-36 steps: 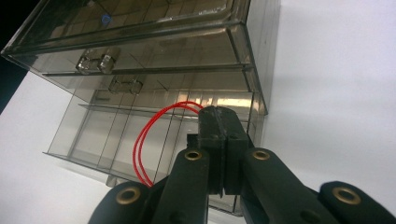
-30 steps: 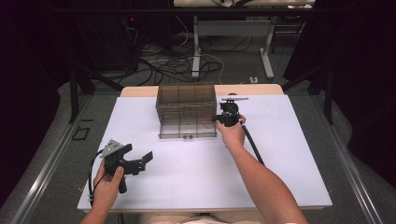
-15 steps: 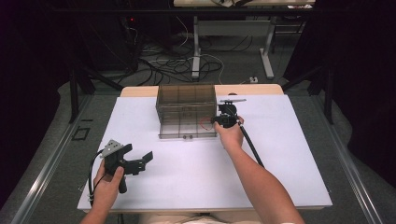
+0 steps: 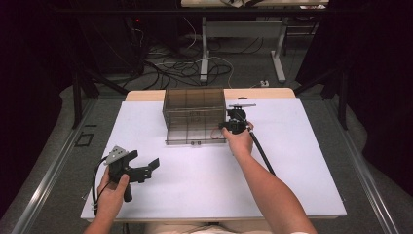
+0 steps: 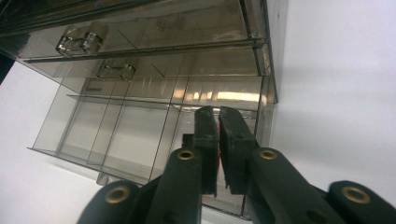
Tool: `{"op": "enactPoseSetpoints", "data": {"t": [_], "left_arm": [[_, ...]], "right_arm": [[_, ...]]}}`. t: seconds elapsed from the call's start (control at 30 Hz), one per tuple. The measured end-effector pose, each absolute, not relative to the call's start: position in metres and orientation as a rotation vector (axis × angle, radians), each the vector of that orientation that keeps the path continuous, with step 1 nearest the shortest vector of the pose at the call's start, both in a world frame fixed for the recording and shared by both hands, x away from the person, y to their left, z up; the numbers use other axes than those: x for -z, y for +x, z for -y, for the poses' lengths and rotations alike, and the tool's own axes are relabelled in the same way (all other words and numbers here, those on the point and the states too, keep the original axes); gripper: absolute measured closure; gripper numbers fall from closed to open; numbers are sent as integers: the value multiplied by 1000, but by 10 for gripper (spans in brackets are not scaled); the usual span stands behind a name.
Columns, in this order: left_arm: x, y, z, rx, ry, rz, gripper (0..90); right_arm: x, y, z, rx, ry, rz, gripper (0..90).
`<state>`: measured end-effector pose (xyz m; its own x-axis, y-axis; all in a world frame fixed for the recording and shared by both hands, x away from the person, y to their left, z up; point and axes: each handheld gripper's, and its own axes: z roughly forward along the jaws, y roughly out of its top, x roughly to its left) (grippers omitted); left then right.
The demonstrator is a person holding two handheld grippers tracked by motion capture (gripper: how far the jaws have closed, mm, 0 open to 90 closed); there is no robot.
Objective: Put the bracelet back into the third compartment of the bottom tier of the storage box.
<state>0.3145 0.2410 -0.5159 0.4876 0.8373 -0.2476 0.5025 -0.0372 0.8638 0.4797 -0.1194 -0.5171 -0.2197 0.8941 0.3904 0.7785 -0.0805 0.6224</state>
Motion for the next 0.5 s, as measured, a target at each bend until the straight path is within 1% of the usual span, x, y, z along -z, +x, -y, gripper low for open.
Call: {"op": "enactPoseSetpoints", "data": {"t": [0.03,0.23,0.5], "left_arm": [[516,314,-241,-402,1692,-1154,7],[516,314,-241,-401,1692,-1153,7],[516,315,-241,-400,1691,-1154,7]], "right_arm": [[516,480,121,-1191,1847,-2027,829],[514,479,124,-1197,1853,-2024,791],[507,476,126,-1242,1837,-2029,704]]}}
